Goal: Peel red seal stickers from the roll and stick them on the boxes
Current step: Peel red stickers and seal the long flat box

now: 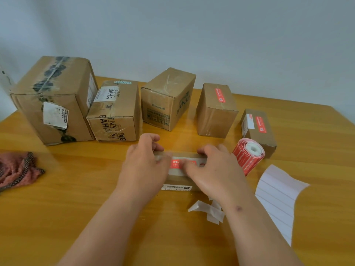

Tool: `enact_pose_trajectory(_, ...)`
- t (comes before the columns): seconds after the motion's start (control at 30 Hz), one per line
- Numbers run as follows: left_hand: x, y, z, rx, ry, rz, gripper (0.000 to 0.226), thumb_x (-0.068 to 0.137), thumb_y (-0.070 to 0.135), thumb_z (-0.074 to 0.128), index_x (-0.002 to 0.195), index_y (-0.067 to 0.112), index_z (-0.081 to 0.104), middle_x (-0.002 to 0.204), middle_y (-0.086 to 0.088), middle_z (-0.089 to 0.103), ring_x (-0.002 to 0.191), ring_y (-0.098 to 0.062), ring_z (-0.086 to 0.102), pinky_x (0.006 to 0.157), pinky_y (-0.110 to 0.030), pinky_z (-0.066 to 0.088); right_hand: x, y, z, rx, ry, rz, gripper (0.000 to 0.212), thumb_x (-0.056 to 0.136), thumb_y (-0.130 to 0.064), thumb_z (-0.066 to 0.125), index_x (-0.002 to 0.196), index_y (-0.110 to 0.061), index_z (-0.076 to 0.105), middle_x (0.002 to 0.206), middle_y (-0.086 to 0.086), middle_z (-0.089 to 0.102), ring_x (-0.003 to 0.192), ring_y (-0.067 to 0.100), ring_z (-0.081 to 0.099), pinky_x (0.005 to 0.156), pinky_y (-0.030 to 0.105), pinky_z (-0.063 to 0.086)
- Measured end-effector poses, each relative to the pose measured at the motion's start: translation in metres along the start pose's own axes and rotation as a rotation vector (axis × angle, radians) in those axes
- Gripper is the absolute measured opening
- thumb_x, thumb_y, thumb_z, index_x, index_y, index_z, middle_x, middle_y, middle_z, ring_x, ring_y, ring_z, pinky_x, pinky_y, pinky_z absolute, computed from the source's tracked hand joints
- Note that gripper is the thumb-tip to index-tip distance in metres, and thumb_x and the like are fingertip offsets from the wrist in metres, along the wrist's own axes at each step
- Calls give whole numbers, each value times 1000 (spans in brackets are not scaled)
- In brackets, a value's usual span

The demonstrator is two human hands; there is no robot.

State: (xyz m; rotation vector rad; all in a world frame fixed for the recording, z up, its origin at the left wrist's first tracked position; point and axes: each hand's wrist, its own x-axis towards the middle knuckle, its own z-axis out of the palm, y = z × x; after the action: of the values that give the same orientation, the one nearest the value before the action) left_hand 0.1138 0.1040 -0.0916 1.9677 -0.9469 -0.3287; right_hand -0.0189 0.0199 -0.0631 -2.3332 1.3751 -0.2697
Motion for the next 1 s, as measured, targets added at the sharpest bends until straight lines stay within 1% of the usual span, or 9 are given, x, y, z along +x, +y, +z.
enact_pose_trajectory(0.07, -3, 0, -2, 69, -31, 19, 54, 82, 36, 72, 124, 36, 39, 102, 22, 50, 105, -9, 44, 82, -25, 44, -3, 0, 0, -20, -13, -16, 62, 75, -70, 51, 127, -37, 47, 115, -13, 44, 109, 16, 45, 92, 41, 47)
enact_pose_trajectory(0.13, -4, -1, -5, 27, -49, 16, 57, 80, 26, 75, 124, 36, 40, 103, 23, 50, 108, -9, 45, 79, -21, 44, -2, 4, -3, 34, -31, -18, 56, 79, -59, 56, 130, -37, 47, 117, -13, 44, 110, 16, 46, 94, 41, 47)
enact_pose_trajectory(0.23, -4, -3, -7, -95, -78, -22, 55, 84, 7, 67, 117, 40, 38, 105, 23, 50, 110, -10, 48, 67, -19, 50, -2, 8, -6, 69, -51, -31, 47, 85, -45, 55, 130, -36, 47, 115, -14, 43, 108, 14, 48, 93, 40, 48)
enact_pose_trajectory(0.33, -4, -4, -7, -113, -83, -8, 53, 87, -1, 57, 115, 40, 39, 105, 23, 51, 109, -11, 49, 70, -27, 54, -3, 8, -3, 84, -44, -53, 47, 84, -48, 54, 129, -37, 46, 115, -15, 43, 109, 13, 48, 92, 40, 49)
enact_pose_trajectory(0.4, -3, -6, -9, -150, -87, -13, 50, 91, -3, 49, 117, 39, 40, 108, 20, 52, 107, -12, 51, 66, -25, 52, -2, 11, -3, 100, -40, -48, 42, 89, -39, 52, 130, -37, 46, 112, -16, 41, 109, 13, 48, 93, 37, 49)
enact_pose_trajectory(0.57, -6, -7, -9, -191, -75, -1, 39, 96, 5, 46, 116, 38, 42, 109, 19, 55, 105, -10, 53, 72, -28, 54, -3, 13, -2, 87, -33, -55, 45, 86, -56, 52, 128, -40, 47, 112, -17, 44, 109, 12, 48, 92, 36, 48)
enact_pose_trajectory(0.67, -7, -7, -9, -181, -68, -13, 40, 94, 4, 49, 114, 38, 44, 107, 21, 55, 105, -8, 54, 77, -32, 56, -3, 15, -2, 95, -34, -68, 40, 90, -43, 53, 129, -39, 47, 121, -14, 47, 109, 12, 48, 93, 34, 48)
enact_pose_trajectory(0.77, -8, -6, -12, -200, -86, -10, 44, 94, 0, 47, 116, 38, 44, 109, 20, 56, 106, -9, 54, 78, -35, 56, -3, 17, -4, 131, -31, -66, 37, 93, -32, 48, 129, -38, 49, 115, -17, 45, 107, 10, 48, 94, 35, 49)
enact_pose_trajectory(1.0, -10, -7, -18, -243, -153, -6, 44, 95, 7, 52, 122, 40, 43, 117, 18, 54, 108, -10, 55, 70, -20, 52, -2, 18, -5, 153, -53, -105, 40, 94, -31, 46, 134, -37, 46, 131, -12, 44, 116, 13, 44, 99, 38, 45)
